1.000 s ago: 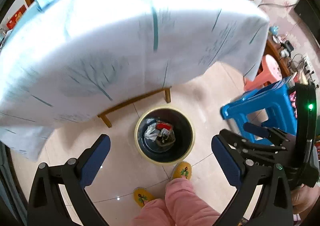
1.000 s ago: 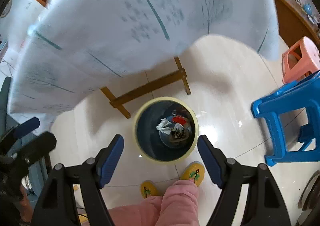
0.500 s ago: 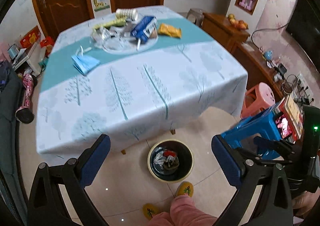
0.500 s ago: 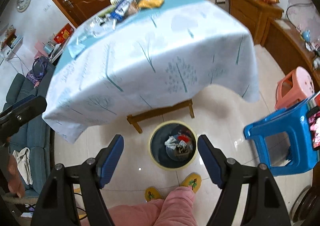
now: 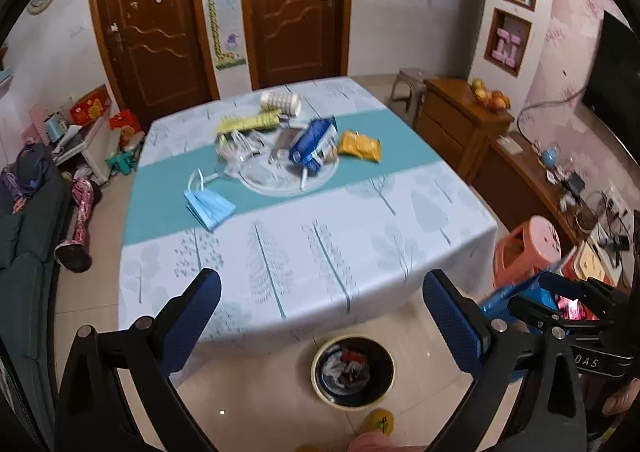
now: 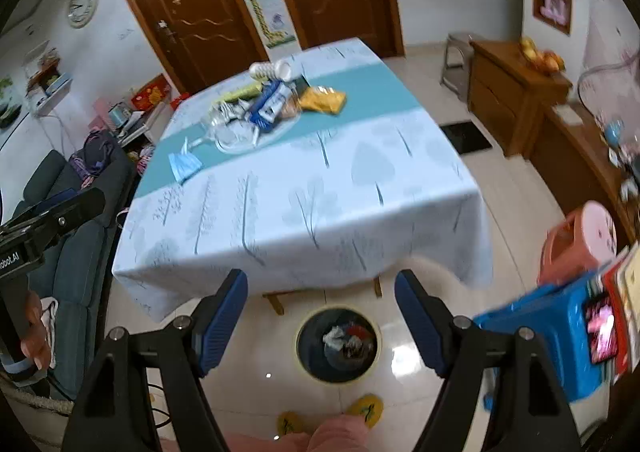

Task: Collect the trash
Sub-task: 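Move both tools back toward the table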

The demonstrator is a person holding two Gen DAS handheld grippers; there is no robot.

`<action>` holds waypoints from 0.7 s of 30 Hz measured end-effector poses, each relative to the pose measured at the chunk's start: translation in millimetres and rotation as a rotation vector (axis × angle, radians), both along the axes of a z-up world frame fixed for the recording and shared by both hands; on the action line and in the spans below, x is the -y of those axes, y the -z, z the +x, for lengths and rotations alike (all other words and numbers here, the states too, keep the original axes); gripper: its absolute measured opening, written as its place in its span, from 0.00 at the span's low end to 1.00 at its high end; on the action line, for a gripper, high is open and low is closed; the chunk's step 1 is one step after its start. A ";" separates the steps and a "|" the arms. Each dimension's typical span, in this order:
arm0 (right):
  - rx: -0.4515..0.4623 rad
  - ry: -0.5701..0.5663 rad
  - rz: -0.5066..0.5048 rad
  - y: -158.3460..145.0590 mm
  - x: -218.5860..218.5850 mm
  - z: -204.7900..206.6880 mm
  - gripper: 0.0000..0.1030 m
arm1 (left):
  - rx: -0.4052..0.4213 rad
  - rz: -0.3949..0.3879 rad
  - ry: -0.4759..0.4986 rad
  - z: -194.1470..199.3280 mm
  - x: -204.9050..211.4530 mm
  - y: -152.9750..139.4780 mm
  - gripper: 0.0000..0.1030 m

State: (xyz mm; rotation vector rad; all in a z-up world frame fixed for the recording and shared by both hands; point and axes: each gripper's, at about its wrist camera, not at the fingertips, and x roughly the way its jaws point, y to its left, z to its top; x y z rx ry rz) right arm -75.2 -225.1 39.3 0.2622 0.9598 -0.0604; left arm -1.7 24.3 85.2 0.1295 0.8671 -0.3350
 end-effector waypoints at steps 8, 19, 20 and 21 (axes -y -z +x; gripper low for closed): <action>0.061 -0.135 -0.010 -25.5 -3.5 53.0 0.74 | 0.026 -0.004 -0.119 11.6 -9.5 -16.9 0.97; 0.075 -0.300 -0.004 -25.5 -49.9 133.4 0.74 | -0.054 -0.021 -0.345 54.7 -78.9 1.6 0.97; 0.070 -0.309 0.000 -23.6 -55.9 141.5 0.74 | -0.066 -0.026 -0.360 63.9 -87.4 5.9 0.97; 0.066 -0.317 0.004 -21.7 -61.9 150.5 0.74 | -0.076 -0.030 -0.370 72.7 -94.6 10.1 0.97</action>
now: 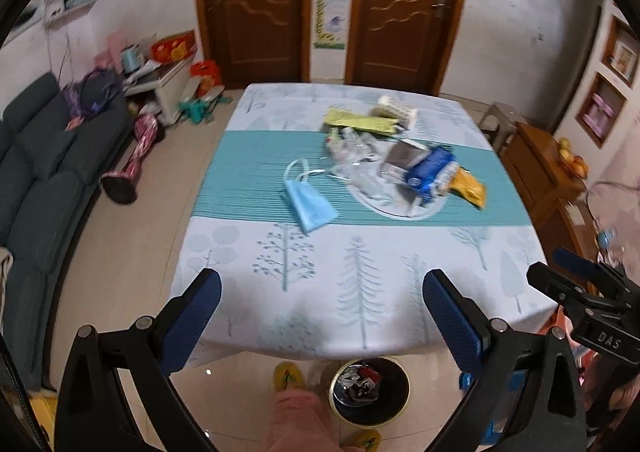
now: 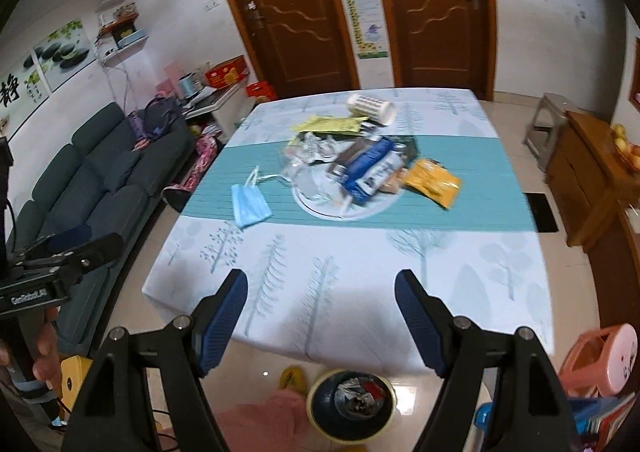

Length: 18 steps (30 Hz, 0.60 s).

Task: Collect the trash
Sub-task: 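Move both tools back toward the table, then grasp the blue face mask with the left tool while the right tool grasps the clear plastic bottle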

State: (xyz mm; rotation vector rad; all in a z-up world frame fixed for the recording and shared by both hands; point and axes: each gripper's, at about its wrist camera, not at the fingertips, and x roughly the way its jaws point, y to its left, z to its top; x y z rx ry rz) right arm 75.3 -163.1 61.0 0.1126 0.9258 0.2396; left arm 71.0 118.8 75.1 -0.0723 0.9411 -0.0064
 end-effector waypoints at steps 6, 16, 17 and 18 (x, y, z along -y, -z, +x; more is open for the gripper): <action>-0.033 -0.034 -0.013 12.8 -35.0 57.2 0.74 | -0.085 -0.053 0.000 60.2 -29.3 34.5 0.96; -0.144 -0.041 0.005 58.1 -76.9 175.6 0.74 | -0.304 -0.163 0.029 170.4 -48.6 120.6 0.79; -0.160 -0.040 0.006 65.0 -80.4 187.1 0.74 | -0.324 -0.170 0.031 177.8 -49.0 129.2 0.79; -0.182 -0.038 0.006 74.5 -84.2 201.8 0.73 | -0.342 -0.177 0.032 184.0 -49.4 136.4 0.79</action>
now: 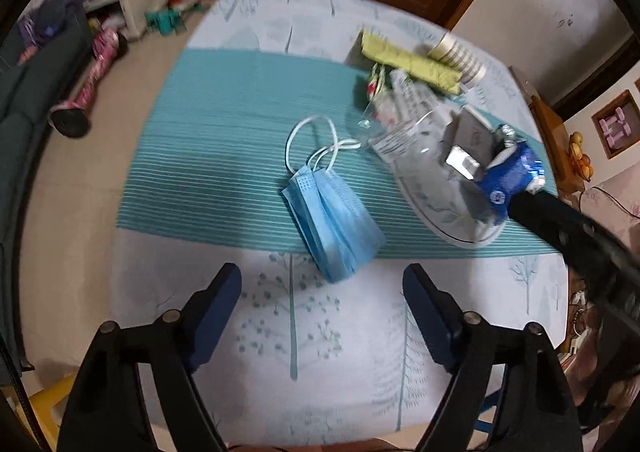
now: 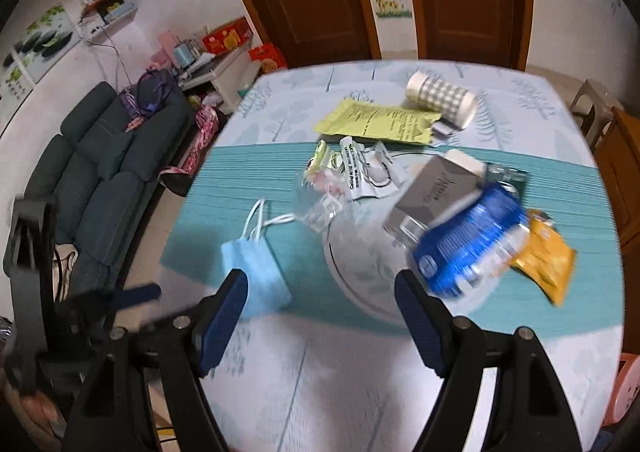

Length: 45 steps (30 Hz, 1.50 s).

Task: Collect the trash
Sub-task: 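Grasp the blue face mask with the left tool while the right tool grasps the clear plastic bottle, then carry the mask and plastic bottle in both tools over the black bin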

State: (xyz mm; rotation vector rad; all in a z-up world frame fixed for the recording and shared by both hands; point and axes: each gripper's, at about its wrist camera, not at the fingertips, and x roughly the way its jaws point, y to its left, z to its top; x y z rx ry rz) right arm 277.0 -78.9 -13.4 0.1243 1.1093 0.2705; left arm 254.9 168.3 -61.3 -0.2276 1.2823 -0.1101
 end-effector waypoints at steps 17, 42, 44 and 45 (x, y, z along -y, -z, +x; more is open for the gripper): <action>-0.200 -0.030 0.045 82.2 -23.6 96.8 0.51 | -0.168 -0.106 0.054 63.6 6.3 65.0 0.44; -0.033 0.043 0.123 5.5 -2.5 -15.0 0.46 | 0.046 -0.043 0.153 30.3 21.4 -27.0 0.05; -0.019 0.032 0.143 -5.2 7.1 -32.6 0.46 | 0.083 -0.025 0.139 9.5 24.3 -40.0 0.05; -0.006 0.026 0.151 -11.4 13.0 -43.1 0.46 | 0.103 -0.016 0.126 -2.8 29.5 -47.2 0.05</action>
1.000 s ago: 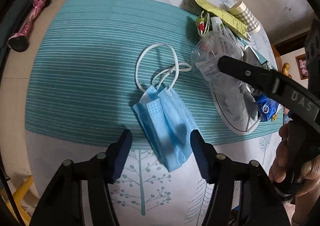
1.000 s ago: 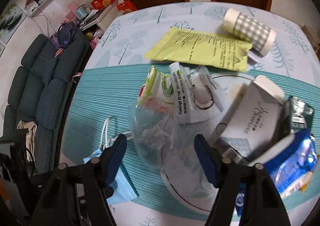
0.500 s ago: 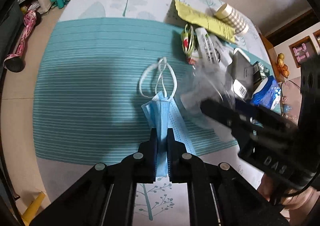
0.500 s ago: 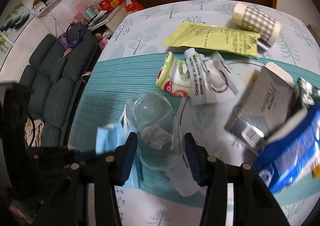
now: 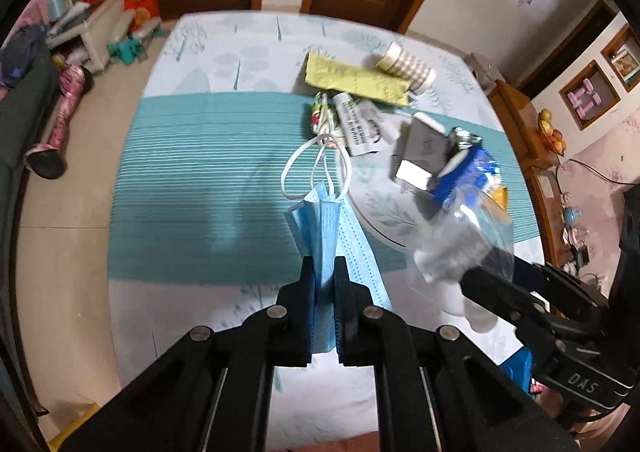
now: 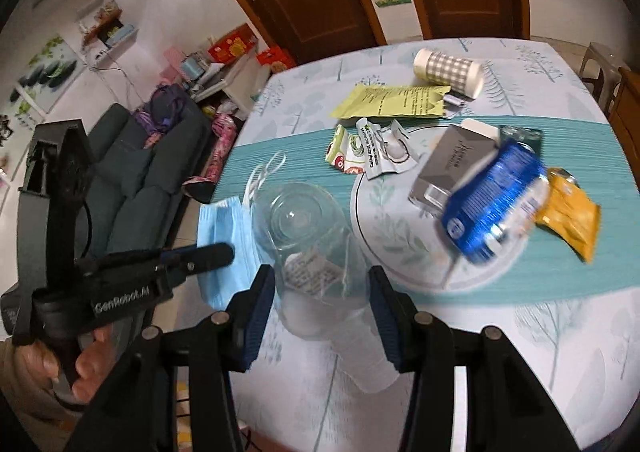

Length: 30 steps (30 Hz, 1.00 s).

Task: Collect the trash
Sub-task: 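Carry the mask and plastic bottle in both tools over the black bin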

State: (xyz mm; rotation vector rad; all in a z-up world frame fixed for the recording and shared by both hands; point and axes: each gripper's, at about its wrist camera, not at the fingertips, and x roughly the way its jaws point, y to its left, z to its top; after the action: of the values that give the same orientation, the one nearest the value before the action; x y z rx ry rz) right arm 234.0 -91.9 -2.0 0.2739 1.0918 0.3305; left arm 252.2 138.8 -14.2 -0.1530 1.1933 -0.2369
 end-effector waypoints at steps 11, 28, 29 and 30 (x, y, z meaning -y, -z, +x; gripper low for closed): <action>0.083 -0.061 0.097 -33.9 82.3 -121.5 0.46 | 0.091 0.026 -0.125 -135.8 60.3 -27.6 0.05; -0.104 0.015 0.151 40.1 151.2 -251.8 0.46 | -0.058 0.121 -0.008 -261.2 144.0 27.1 0.06; -0.125 0.032 0.156 50.1 152.8 -257.4 0.46 | -0.073 0.130 0.011 -264.8 147.9 35.2 0.06; -0.141 0.045 0.160 57.7 154.6 -261.3 0.46 | -0.088 0.139 0.034 -268.4 151.6 45.0 0.06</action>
State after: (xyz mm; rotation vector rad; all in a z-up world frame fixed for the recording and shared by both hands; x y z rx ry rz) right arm -27.3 -246.4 -59.8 0.4691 1.1977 0.3630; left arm -16.3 -12.9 -59.1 -0.0216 1.2968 -0.1777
